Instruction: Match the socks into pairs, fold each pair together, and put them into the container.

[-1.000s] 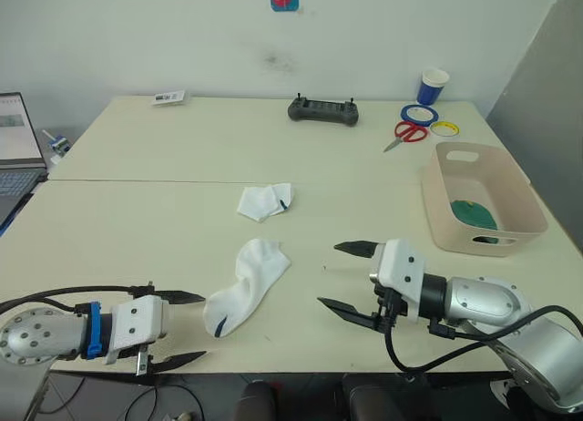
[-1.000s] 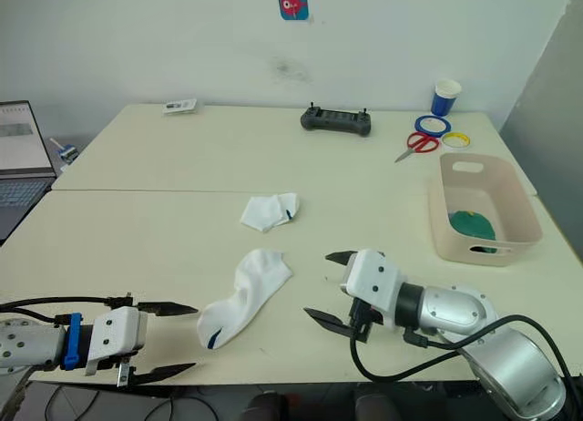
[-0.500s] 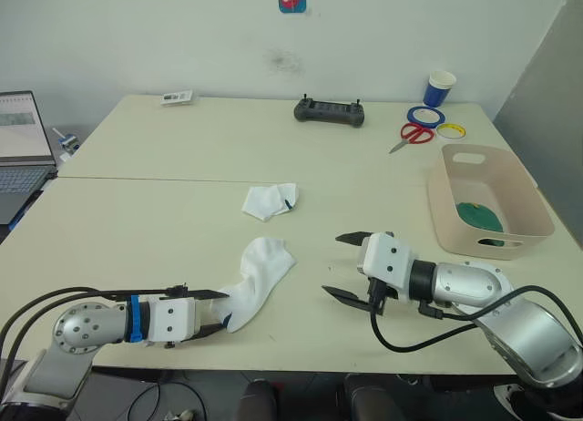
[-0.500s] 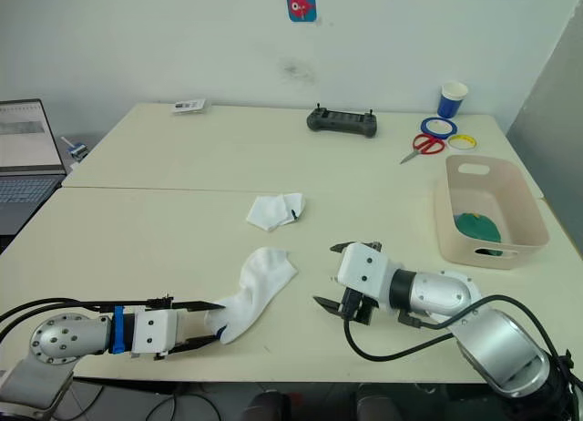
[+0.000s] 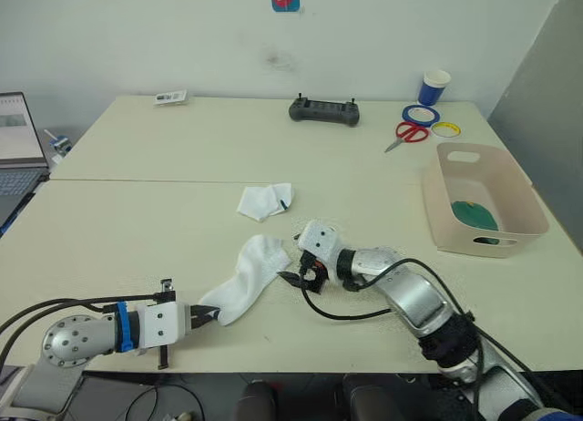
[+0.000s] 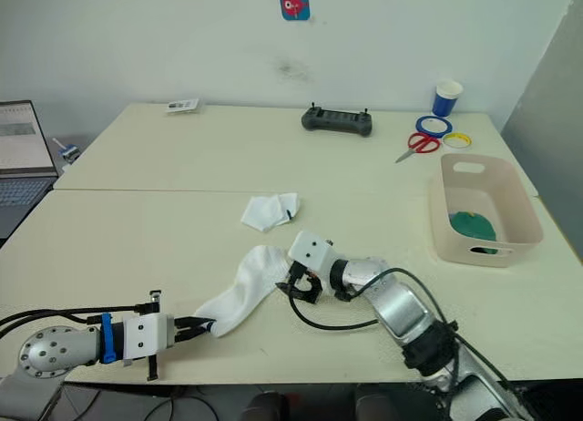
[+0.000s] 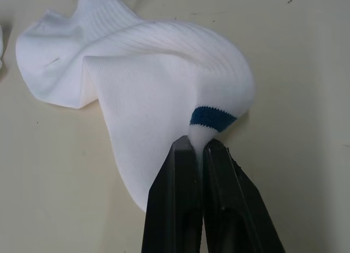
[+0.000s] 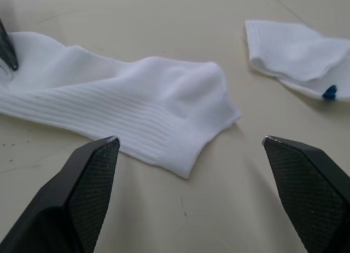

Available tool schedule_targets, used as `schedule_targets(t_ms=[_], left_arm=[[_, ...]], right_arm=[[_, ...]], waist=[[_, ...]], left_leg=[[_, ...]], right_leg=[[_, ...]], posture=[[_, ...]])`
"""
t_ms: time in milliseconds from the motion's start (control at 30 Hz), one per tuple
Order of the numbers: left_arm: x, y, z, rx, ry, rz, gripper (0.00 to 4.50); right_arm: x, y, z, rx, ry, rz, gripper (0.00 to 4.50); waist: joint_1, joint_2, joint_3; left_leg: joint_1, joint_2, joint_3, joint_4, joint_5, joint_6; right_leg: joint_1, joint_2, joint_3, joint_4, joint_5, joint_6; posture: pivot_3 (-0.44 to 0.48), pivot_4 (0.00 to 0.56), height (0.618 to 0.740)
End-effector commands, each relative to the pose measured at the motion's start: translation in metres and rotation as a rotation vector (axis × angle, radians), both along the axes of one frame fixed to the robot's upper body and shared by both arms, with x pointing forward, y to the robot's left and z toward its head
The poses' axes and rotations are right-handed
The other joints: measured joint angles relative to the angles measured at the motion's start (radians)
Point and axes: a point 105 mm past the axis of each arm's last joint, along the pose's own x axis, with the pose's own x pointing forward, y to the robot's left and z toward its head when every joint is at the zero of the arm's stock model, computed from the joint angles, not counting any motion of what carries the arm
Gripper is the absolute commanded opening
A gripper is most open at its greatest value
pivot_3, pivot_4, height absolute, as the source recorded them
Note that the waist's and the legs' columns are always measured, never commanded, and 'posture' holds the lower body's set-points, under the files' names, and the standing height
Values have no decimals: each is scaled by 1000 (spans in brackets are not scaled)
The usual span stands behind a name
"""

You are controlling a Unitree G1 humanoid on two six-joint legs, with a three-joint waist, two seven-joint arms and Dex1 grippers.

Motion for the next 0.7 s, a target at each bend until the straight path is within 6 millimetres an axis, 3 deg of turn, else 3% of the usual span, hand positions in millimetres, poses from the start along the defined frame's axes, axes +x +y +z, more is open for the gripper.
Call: schedule_targets(t_ms=[33,133,300,467,700], left_arm=[[0,6,0,20,-3,27,0],[1,4,0,17,-7,27,0],[6,5,2,27,-20,21,0],[17,5,6,31,-55,20,0],[30,-12,16,-4,-119,-37,0]], right_arm=[[13,2,2,23,-11,-44,4210],[11,6,-5,7,0,-28,3604],[1,12,0,45,4,22,1841],[1,6,5,85,15,-15,49],[-14,-20,12,99,11,-58,13]], waist=[[0,0,0],[-2,0,0],[-1,0,0],[-1,0,0],[2,0,0]], left_leg=[[0,0,0,0,0,0],[0,0,0,0,0,0],[1,0,0,0,0,0],[0,0,0,0,0,0],[-2,0,-1,0,0,0]], right_leg=[[0,0,0,0,0,0],[0,0,0,0,0,0],[0,0,0,0,0,0],[0,0,0,0,1,-1],[-1,0,0,-1,0,0]], posture=[[0,150,740],[0,150,740],[0,150,740],[0,150,740],[0,150,740]])
